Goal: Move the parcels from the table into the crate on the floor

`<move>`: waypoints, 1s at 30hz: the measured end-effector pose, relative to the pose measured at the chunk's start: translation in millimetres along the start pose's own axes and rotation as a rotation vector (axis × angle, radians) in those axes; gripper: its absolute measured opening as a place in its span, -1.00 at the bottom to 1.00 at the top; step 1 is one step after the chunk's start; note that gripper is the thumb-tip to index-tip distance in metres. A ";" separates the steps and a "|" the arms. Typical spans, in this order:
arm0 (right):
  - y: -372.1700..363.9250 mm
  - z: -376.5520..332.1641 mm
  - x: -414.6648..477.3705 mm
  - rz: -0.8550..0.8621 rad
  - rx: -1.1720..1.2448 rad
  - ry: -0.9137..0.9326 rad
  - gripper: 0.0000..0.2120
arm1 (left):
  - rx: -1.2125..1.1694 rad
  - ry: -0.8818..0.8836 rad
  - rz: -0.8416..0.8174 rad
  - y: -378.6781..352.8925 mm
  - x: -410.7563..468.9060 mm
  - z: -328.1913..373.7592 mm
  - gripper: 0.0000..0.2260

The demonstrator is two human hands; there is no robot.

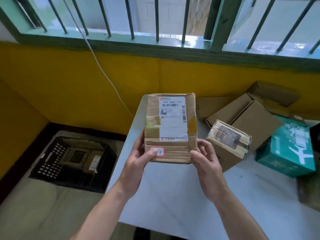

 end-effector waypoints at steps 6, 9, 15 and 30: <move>-29.6 -44.4 -29.0 -0.129 0.007 0.181 -0.75 | -0.003 -0.147 -0.013 -10.4 -27.7 45.5 -0.32; -38.6 -55.3 -36.7 -0.166 0.028 0.233 -0.74 | -0.013 -0.192 0.005 -10.4 -36.2 53.5 -0.35; -42.4 -60.4 -42.8 -0.167 0.029 0.275 -0.72 | -0.023 -0.245 -0.003 -13.3 -43.5 64.7 -0.34; -56.4 22.7 -32.3 -0.018 0.206 0.075 -0.62 | -0.250 0.023 0.425 1.1 -57.0 -18.3 -0.20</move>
Point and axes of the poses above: each hand's wrist, its own x-axis towards the middle knuckle, its own y-axis out of the back of the hand, z = x × y, the point moved 9 cm from there along x, towards the middle knuckle, and after that the axes turned 1 degree about -z, right-handed, at the moved point
